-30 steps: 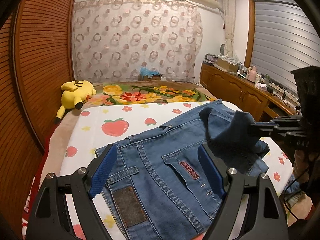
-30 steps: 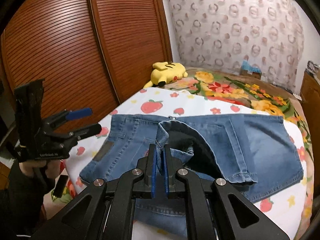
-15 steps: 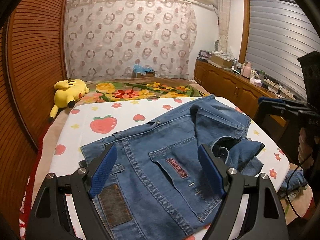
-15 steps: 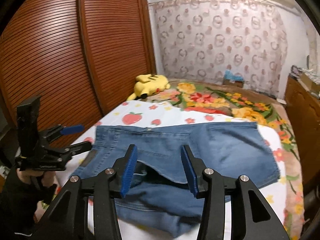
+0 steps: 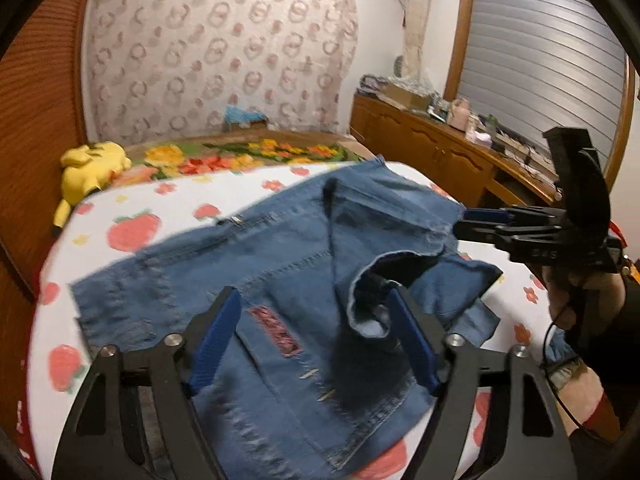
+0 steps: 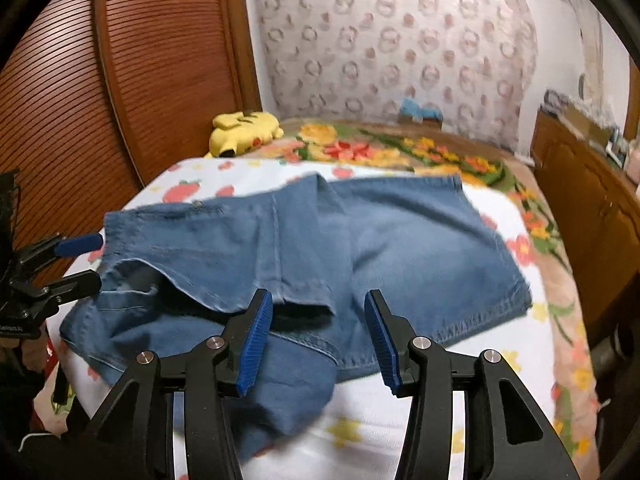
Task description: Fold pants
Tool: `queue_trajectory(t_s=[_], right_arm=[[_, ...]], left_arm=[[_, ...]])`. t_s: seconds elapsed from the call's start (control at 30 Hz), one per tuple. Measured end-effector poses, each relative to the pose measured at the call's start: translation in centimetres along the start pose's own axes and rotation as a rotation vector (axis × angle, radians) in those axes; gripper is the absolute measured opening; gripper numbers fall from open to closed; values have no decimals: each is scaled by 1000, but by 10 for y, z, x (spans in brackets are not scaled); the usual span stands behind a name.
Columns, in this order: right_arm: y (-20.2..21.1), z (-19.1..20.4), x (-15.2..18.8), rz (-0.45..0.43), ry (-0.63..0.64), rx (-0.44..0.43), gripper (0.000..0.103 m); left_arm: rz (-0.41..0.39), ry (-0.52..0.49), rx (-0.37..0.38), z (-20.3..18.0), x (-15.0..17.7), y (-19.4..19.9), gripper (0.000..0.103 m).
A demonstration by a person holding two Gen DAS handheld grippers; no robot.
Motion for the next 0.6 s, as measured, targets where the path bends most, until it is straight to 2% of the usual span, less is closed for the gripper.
queue_trajectory(t_s=[0.17,0.27,0.5,0.57,0.6], right_arm=[[-10,8,-10,-1,-60,-70,50],[-18,16,-18,-6,-69,-83,50],[-40,17,-27,16,-102,-119,50],[-43,14,-26,18,-101,-128,45],[-47,12,-24,21,-97,-134,39]], left_arm=[[47,-1,23,-11,8,-11,62],[58,-13,29,-17,11,-11,57],[64,-21,32,-24,15,-10,56],[66,-30,31,-26,16,-10,55],[67,-32,33,-26,16,-11,52]])
Point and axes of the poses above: each gripper's, at about its wrist camera, not at the fingertips, and y roughly against the way its jaws point, z to its left, x to its underside, the point moved 5 cm from there along -y, roughly the way its jaws point, and after that the axes turned 8 degrees about y, right-handed, at the moved point
